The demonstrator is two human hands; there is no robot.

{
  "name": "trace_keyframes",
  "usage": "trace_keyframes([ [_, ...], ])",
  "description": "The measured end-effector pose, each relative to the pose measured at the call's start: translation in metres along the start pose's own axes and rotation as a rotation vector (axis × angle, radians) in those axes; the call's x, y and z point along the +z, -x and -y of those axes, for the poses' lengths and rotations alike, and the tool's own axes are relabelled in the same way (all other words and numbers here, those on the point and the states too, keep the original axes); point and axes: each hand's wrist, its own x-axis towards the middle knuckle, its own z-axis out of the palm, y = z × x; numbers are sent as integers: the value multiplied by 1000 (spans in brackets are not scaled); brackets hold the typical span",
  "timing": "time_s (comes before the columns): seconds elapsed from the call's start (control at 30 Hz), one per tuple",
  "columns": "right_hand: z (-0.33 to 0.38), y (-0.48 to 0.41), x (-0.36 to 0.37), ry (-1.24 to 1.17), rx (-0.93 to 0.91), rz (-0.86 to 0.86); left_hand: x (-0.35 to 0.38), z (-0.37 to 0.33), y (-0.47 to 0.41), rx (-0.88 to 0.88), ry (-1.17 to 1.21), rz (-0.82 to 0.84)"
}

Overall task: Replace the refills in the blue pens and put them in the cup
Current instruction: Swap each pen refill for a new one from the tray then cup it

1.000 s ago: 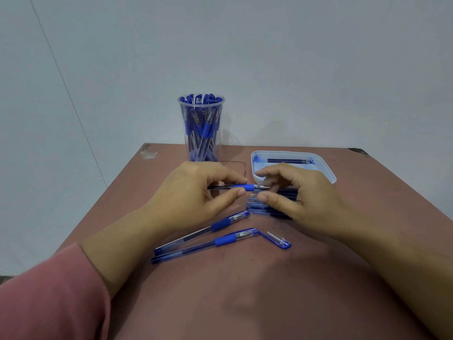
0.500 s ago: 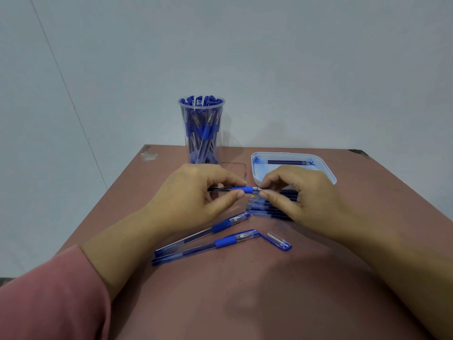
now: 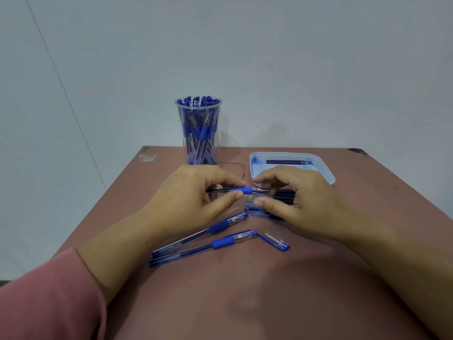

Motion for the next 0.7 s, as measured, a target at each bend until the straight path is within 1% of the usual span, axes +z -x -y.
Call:
trace_keyframes([
  [0.07, -2, 0, 0, 39, -46, -27, 0, -1, 0, 2, -1, -3],
  [0.2, 0, -2, 1, 51, -42, -33, 0, -2, 0, 10, -9, -14],
  [0.3, 3, -1, -2, -13, 49, 1, 0, 1, 0, 3, -29, -20],
  [0.37, 4, 4, -6, -3, 127, 51, -2, 5, -1, -8, -46, -30],
  [0.5, 10, 13, -19, 135, 185, 198, -6, 13, -3, -24, -73, -53],
  [0.63, 20, 14, -22, 173, 173, 400, -8, 15, -3, -17, -74, -65],
  [0.7, 21, 14, -20, 196, 161, 452, -8, 15, -3, -15, -64, -67],
])
